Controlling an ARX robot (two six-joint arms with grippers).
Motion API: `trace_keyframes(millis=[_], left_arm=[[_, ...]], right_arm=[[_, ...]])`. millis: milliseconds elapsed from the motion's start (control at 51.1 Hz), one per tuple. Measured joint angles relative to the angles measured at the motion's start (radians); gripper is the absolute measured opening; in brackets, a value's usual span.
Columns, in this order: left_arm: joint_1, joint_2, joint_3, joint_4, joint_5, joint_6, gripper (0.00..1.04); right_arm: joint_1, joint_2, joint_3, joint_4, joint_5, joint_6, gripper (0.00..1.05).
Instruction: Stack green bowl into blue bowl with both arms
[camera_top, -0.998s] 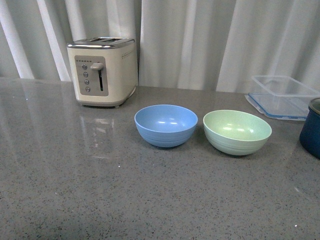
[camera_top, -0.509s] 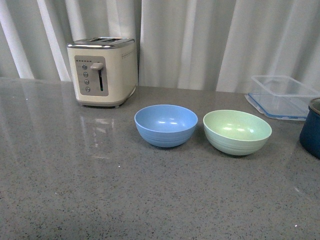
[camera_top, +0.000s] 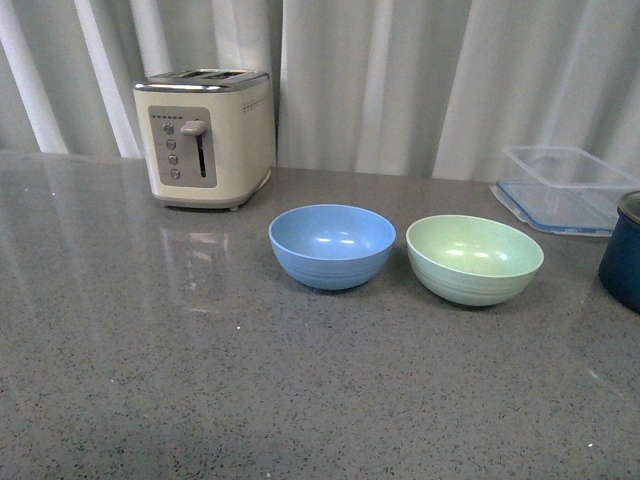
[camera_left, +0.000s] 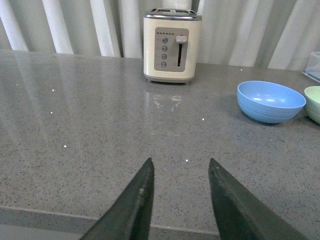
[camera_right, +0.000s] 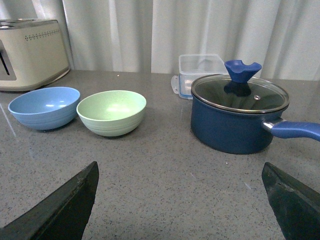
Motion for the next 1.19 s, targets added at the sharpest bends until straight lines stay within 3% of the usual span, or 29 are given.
trace_keyframes(millis=[78, 117, 196, 352, 665, 958, 1193], left_arm=[[0.000, 0.000, 0.000, 0.000, 0.000, 0.000, 0.53], [0.000, 0.000, 0.000, 0.000, -0.001, 0.000, 0.62], [0.000, 0.000, 0.000, 0.000, 0.000, 0.000, 0.73], [0.000, 0.000, 0.000, 0.000, 0.000, 0.000, 1.00], [0.000, 0.000, 0.000, 0.000, 0.000, 0.002, 0.98], [0.000, 0.000, 0.000, 0.000, 0.000, 0.002, 0.98], [0.000, 0.000, 0.000, 0.000, 0.000, 0.002, 0.98]], right_arm=[[-0.002, 0.004, 0.001, -0.006, -0.010, -0.005, 0.95], [-0.017, 0.059, 0.054, -0.121, -0.108, -0.027, 0.95], [0.005, 0.183, 0.153, -0.226, -0.168, -0.037, 0.95], [0.152, 0.484, 0.490, -0.232, -0.116, -0.019, 0.95], [0.222, 1.067, 0.985, -0.434, -0.167, 0.248, 0.95], [0.251, 1.476, 1.257, -0.476, -0.005, 0.361, 0.95], [0.228, 1.698, 1.337, -0.458, 0.071, 0.397, 0.95]])
